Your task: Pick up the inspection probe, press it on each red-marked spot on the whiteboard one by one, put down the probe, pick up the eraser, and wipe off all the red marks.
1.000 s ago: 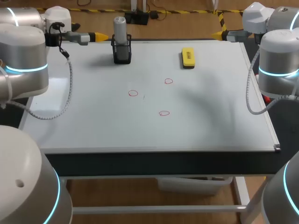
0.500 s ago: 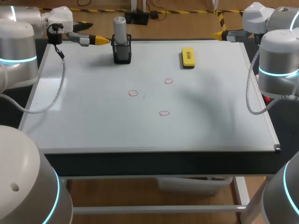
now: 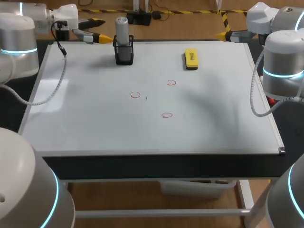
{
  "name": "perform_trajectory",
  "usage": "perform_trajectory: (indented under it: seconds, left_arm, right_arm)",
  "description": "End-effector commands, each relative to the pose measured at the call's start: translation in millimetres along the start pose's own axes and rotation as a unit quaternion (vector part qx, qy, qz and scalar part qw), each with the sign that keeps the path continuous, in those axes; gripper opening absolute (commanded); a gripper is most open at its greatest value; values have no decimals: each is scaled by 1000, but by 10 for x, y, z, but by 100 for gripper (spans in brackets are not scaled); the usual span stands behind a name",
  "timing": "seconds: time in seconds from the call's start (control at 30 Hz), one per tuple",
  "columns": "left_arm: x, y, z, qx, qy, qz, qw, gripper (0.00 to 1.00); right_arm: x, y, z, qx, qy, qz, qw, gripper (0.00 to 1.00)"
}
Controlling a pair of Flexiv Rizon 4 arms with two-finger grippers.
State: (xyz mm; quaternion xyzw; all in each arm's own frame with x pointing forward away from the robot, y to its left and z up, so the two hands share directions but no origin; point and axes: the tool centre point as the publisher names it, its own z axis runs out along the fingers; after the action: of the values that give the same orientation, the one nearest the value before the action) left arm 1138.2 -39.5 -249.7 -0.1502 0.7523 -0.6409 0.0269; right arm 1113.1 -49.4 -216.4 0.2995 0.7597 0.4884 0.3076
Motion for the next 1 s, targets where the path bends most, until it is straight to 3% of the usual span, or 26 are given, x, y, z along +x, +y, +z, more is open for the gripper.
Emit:
perform_trajectory:
  seconds: [0.03,0.4,1.0]
  left_arm:
    - [-104,42,91,5,85,1,996,100]
    - [-327,96,278,36,124,3,992,100]
    - [-472,98,725,64,155,8,986,100]
  right_arm:
    - [-4,1,2,1,1,0,1000,100]
    - [-4,1,2,1,1,0,1000,100]
    - [-4,1,2,1,1,0,1000,100]
